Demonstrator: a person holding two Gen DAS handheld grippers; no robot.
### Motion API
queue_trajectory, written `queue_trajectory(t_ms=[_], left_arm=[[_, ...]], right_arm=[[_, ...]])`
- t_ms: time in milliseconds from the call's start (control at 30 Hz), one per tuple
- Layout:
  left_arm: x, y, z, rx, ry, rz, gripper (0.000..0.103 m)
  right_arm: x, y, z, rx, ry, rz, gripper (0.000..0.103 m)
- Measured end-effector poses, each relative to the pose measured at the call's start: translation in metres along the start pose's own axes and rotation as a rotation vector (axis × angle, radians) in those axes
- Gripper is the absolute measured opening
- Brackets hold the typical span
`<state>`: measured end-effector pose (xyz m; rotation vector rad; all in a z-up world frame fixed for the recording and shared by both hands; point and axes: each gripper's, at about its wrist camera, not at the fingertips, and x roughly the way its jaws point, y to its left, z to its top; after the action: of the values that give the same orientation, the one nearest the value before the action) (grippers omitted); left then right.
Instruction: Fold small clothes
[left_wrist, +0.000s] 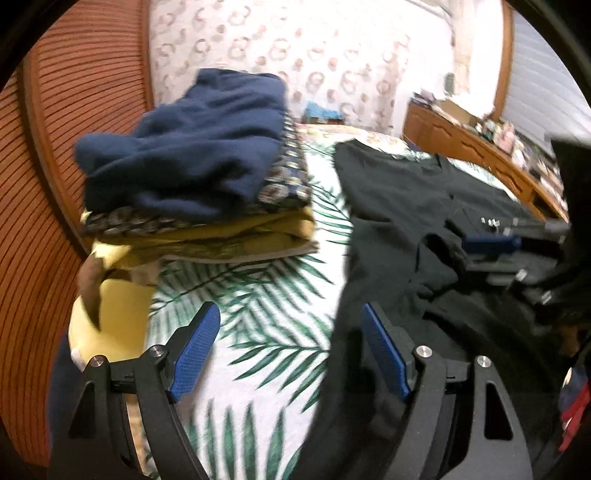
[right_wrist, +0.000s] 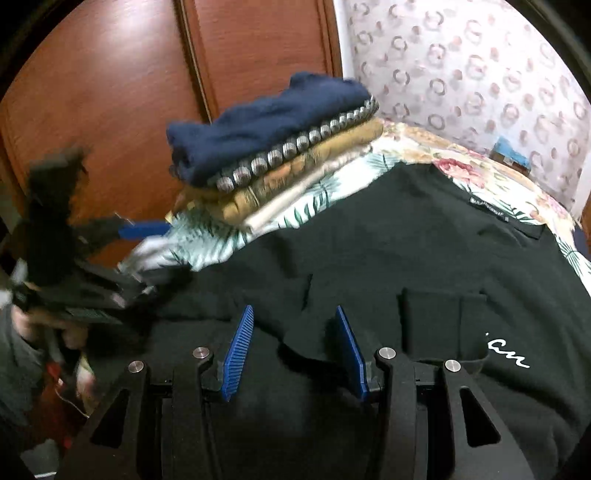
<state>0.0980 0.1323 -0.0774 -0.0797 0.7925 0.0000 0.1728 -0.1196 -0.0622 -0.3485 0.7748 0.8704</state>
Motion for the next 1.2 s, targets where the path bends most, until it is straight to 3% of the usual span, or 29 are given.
queue_trajectory(t_ms=[33, 67, 100, 167, 333, 567, 667, 700, 933, 1067, 1200], left_arm=[[-0.007, 0.004, 0.001, -0.017, -0.013, -0.005, 0.08], [-0.011, 0.006, 0.003, -0.022, -0.024, -0.006, 0.08], [-0.016, 0.007, 0.005, -0.023, -0.035, -0.002, 0.08], [-0.025, 0.005, 0.008, -0.017, -0.058, 0.007, 0.08], [-0.031, -0.009, 0.014, 0.005, -0.086, -0.009, 0.08], [-0.017, -0.033, 0.013, 0.035, -0.059, -0.041, 0.08], [-0.012, -0.044, 0.014, 0.061, -0.049, -0.05, 0.08], [-0.009, -0.049, 0.014, 0.074, -0.042, -0.049, 0.08], [0.018, -0.064, 0.011, 0.124, 0.04, -0.037, 0.08], [0.028, -0.068, 0.005, 0.136, 0.074, -0.031, 0.08], [0.034, -0.069, 0.0, 0.138, 0.092, -0.037, 0.08]], right_arm=[[0.003, 0.001, 0.001, -0.005, 0.011, -0.01, 0.04], [0.006, 0.002, 0.001, -0.009, 0.019, -0.016, 0.019], [0.007, 0.001, 0.0, -0.012, 0.022, -0.016, 0.007], [-0.011, -0.003, 0.0, -0.014, 0.004, -0.004, 0.005], [-0.051, -0.001, -0.017, -0.061, -0.058, 0.022, 0.005], [-0.065, -0.007, -0.063, -0.105, 0.034, 0.017, 0.006], [-0.067, -0.011, -0.072, -0.084, 0.045, -0.019, 0.03], [-0.07, -0.014, -0.073, -0.068, 0.034, -0.015, 0.033], [-0.088, -0.031, -0.058, 0.051, -0.054, -0.096, 0.034], [-0.064, -0.052, -0.038, 0.138, -0.083, -0.118, 0.033], [-0.021, -0.071, -0.019, 0.18, -0.043, -0.149, 0.034]])
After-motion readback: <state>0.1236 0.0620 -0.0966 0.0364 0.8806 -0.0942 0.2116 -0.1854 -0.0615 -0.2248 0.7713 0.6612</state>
